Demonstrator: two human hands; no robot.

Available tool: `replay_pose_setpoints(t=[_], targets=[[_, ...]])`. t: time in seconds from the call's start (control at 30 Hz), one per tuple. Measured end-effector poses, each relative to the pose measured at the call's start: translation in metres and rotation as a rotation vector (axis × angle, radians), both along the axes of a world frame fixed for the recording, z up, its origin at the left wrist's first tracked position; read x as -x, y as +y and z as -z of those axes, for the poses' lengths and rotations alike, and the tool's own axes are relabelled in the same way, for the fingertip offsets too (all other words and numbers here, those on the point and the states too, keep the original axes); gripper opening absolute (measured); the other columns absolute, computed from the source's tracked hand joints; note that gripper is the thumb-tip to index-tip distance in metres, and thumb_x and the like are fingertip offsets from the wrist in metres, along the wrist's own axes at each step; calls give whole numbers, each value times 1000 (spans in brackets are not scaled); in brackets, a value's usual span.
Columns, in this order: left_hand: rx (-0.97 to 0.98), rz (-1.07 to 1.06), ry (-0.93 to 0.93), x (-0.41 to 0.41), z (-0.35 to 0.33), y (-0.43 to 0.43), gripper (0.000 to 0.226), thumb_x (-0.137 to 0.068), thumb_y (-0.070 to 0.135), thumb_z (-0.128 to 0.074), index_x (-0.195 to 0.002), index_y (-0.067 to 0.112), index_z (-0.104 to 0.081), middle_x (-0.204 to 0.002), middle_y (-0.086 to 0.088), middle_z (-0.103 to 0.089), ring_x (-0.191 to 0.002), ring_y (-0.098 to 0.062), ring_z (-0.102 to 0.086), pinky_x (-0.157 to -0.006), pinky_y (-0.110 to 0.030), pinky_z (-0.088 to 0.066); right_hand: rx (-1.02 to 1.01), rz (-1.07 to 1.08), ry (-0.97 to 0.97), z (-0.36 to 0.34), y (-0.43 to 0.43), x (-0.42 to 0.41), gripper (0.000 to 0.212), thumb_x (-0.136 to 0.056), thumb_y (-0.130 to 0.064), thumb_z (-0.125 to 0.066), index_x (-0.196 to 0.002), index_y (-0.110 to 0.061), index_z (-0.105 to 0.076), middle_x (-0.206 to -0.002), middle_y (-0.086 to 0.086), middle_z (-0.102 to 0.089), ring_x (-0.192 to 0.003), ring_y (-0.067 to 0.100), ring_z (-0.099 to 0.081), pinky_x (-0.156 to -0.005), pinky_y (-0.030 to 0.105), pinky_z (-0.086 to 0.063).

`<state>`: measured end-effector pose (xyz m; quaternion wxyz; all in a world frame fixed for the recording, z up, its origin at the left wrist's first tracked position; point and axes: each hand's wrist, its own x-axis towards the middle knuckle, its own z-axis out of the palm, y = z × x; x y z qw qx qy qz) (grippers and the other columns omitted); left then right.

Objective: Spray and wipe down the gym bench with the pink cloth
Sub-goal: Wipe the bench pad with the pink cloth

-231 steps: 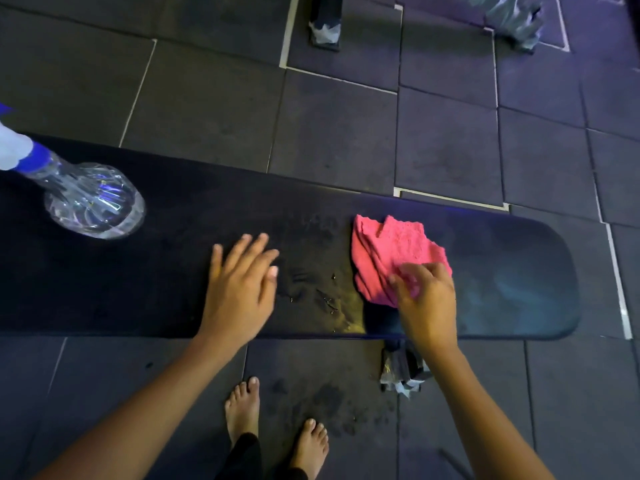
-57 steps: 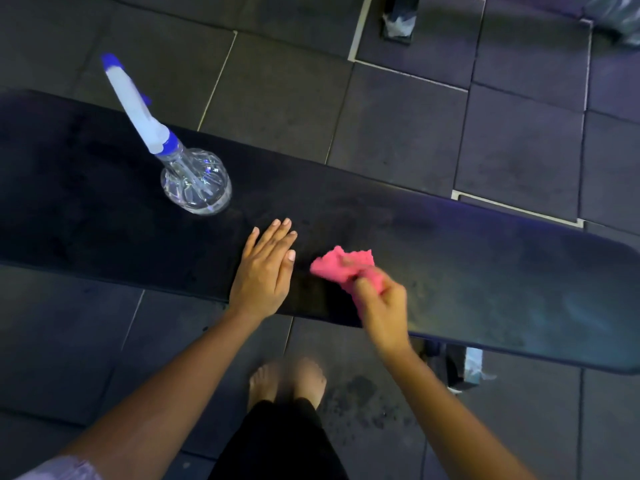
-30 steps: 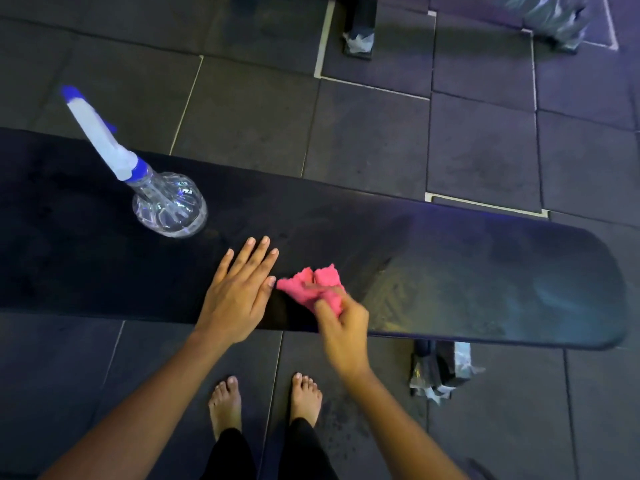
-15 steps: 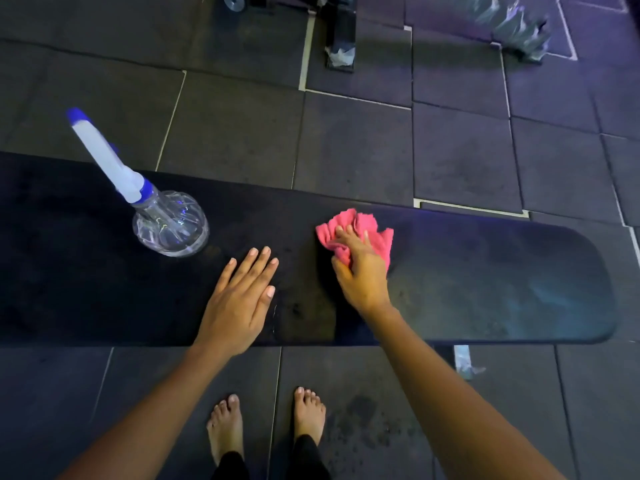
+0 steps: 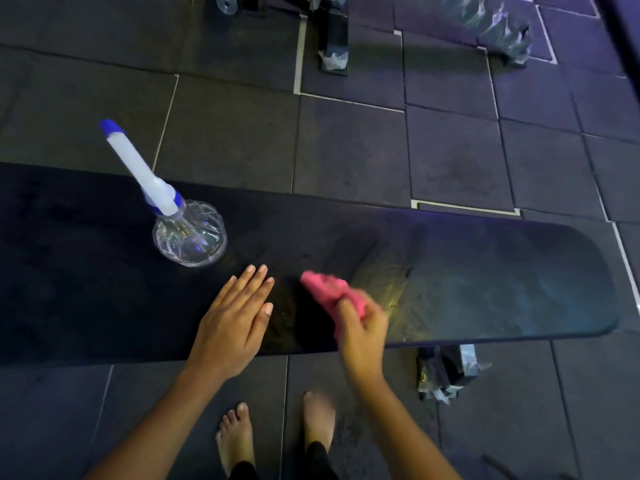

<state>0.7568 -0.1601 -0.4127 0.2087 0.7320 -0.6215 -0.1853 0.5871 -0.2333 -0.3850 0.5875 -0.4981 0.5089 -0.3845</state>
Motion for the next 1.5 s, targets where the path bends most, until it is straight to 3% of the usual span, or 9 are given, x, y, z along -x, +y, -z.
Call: replay_pose_setpoints(t=[0.1,0.33,0.43,0.67,0.9,1.07,1.2,1.33,1.5], targets=[[5,-6,-33,-8,-1,14,47,-97,31,-34,-133,7,-53,-145,-6,-45,-139,-21,-35,-115,-40,-26,75,107,-135,-6,-49,-22,31,-86,14,-41,-91,0,-68,-111,25,-70,-113,36,-64,-104,49,-46],[-2,9,-96,-27,6,26,46,-97,27,-35,-136,11,-50,-147,-5,-43,-140,-19,-33,-115,-41,-26,336,-269,653,23,-112,-61,36,-88,0,-54,-121,-9,-66,-122,14,-66,-120,27,-57,-109,41,-40],[-12,39,-103,-33,11,28,47,-97,27,-33,-140,12,-45,-150,-2,-38,-143,-17,-28,-117,-37,-20,364,-385,634,27,-93,-58,40,-86,7,-52,-122,-4,-65,-135,14,-59,-135,26,-47,-117,18,-20],[29,3,-55,-31,13,26,44,-97,22,-34,-136,11,-51,-147,-4,-43,-140,-21,-35,-115,-41,-26,345,-579,400,21,-6,-21,29,-70,8,-53,-84,-4,-76,-114,8,-72,-122,14,-59,-116,35,-33],[29,17,-81,-31,14,28,44,-97,22,-34,-137,10,-49,-147,-5,-43,-140,-22,-34,-115,-43,-26,90,-418,240,12,51,-2,28,-72,10,-49,-79,0,-74,-93,5,-77,-105,15,-69,-96,19,-47],[13,-3,-86,-29,14,26,44,-98,23,-34,-137,12,-49,-148,-3,-41,-141,-19,-32,-116,-41,-24,-94,69,30,-24,7,-15,23,-74,0,-48,-67,-6,-70,-43,-3,-58,-32,11,-48,-36,15,-36],[22,-15,-78,-29,15,27,43,-98,22,-34,-137,13,-50,-147,-3,-42,-141,-18,-32,-116,-42,-27,88,215,14,-39,-79,-30,31,-82,-2,-45,-80,-15,-74,-70,5,-74,-36,20,-60,-32,16,-37],[16,-20,-93,-28,16,26,43,-98,23,-34,-138,13,-49,-148,-3,-42,-141,-18,-32,-116,-43,-27,157,-45,167,-8,-144,-69,22,-86,3,-50,-91,-3,-71,-112,12,-73,-101,25,-71,-76,51,-59],[37,-41,-91,-27,16,26,43,-98,21,-35,-137,11,-49,-148,-4,-42,-141,-19,-33,-116,-42,-27,375,-292,592,30,-121,-90,28,-84,-6,-57,-104,-10,-75,-109,7,-74,-105,19,-66,-89,15,-44]])
